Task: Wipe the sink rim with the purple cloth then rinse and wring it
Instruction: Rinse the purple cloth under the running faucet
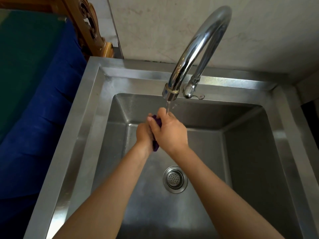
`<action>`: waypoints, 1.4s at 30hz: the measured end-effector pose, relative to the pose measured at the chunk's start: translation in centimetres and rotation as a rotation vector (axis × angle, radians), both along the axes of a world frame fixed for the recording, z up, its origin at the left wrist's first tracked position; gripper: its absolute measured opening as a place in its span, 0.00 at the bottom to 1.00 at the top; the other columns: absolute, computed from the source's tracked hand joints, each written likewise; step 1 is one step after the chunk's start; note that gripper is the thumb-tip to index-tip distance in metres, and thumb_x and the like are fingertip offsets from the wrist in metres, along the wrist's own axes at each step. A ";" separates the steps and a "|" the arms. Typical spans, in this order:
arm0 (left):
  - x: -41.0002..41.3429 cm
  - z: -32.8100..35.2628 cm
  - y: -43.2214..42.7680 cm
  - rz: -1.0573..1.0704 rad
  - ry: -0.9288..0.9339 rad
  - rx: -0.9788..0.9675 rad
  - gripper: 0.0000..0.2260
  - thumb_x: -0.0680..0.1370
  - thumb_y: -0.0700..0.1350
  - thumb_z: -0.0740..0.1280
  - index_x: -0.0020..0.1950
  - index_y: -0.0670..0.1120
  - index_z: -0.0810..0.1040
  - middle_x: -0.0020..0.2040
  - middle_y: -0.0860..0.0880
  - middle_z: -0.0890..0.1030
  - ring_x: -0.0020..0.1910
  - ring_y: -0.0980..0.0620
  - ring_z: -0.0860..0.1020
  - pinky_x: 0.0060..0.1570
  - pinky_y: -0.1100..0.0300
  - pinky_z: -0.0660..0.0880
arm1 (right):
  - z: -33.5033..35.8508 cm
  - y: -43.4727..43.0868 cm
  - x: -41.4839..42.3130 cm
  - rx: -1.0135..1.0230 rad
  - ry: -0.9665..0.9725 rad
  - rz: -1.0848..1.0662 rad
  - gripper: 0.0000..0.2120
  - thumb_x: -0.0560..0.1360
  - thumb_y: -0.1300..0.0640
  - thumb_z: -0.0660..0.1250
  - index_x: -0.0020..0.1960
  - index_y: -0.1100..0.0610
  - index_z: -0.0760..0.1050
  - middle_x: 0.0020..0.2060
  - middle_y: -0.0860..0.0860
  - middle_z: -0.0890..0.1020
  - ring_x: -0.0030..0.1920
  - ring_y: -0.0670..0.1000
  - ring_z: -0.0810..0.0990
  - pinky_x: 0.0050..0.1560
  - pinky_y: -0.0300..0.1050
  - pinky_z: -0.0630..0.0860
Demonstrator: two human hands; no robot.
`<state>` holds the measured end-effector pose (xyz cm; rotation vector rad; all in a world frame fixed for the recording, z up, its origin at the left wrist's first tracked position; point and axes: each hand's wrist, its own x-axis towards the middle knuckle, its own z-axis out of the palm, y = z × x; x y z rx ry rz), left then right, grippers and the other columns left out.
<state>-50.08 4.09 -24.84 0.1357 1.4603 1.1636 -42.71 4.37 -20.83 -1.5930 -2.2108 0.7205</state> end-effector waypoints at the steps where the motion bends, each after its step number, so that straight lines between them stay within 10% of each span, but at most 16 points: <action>1: 0.4 0.3 -0.3 -0.005 0.013 -0.005 0.19 0.80 0.49 0.55 0.31 0.46 0.73 0.21 0.50 0.72 0.20 0.53 0.71 0.19 0.66 0.65 | -0.1 0.3 -0.3 -0.004 -0.030 -0.036 0.14 0.79 0.46 0.55 0.50 0.58 0.67 0.45 0.56 0.78 0.44 0.60 0.78 0.37 0.47 0.66; 5: 1.5 0.4 -0.3 -0.029 0.072 0.042 0.20 0.78 0.48 0.60 0.26 0.48 0.76 0.24 0.48 0.73 0.23 0.51 0.73 0.22 0.63 0.69 | -0.7 2.6 0.5 -0.093 -0.081 -0.165 0.15 0.80 0.51 0.52 0.47 0.60 0.70 0.44 0.60 0.81 0.46 0.64 0.79 0.41 0.50 0.70; 11: 1.3 0.4 -0.9 -0.249 0.680 0.139 0.14 0.80 0.51 0.57 0.40 0.47 0.75 0.35 0.49 0.77 0.37 0.49 0.74 0.39 0.56 0.69 | -2.9 3.4 2.5 -0.266 0.201 -0.263 0.13 0.80 0.53 0.53 0.44 0.60 0.70 0.38 0.57 0.79 0.41 0.59 0.77 0.42 0.49 0.72; 18: -0.5 -0.5 -1.5 -0.111 0.434 0.229 0.07 0.78 0.46 0.64 0.54 0.48 0.74 0.45 0.52 0.79 0.42 0.58 0.78 0.36 0.71 0.75 | -2.9 4.0 5.1 -0.920 0.854 -0.194 0.13 0.78 0.58 0.60 0.61 0.51 0.74 0.52 0.54 0.81 0.51 0.53 0.81 0.55 0.49 0.76; 24: -1.4 -0.6 -1.8 -0.109 0.285 0.219 0.06 0.78 0.50 0.63 0.53 0.51 0.75 0.51 0.48 0.80 0.51 0.49 0.80 0.52 0.55 0.77 | -2.5 4.5 6.1 -0.580 0.483 -0.190 0.09 0.75 0.55 0.66 0.49 0.60 0.70 0.39 0.51 0.76 0.38 0.49 0.76 0.37 0.39 0.74; 33: -1.5 0.0 -1.1 -0.090 0.298 0.223 0.10 0.79 0.52 0.60 0.42 0.50 0.77 0.42 0.49 0.79 0.45 0.50 0.77 0.48 0.56 0.75 | -1.6 3.3 6.7 -0.505 0.829 -0.222 0.10 0.72 0.67 0.63 0.38 0.55 0.67 0.33 0.51 0.72 0.39 0.51 0.70 0.43 0.48 0.68; 42: -1.1 0.7 -1.4 -0.123 0.161 0.284 0.11 0.79 0.51 0.59 0.49 0.48 0.79 0.47 0.46 0.82 0.49 0.47 0.80 0.54 0.49 0.76 | -1.8 2.4 7.4 -0.645 0.998 -0.258 0.06 0.78 0.60 0.59 0.49 0.56 0.75 0.42 0.52 0.78 0.46 0.52 0.75 0.47 0.46 0.72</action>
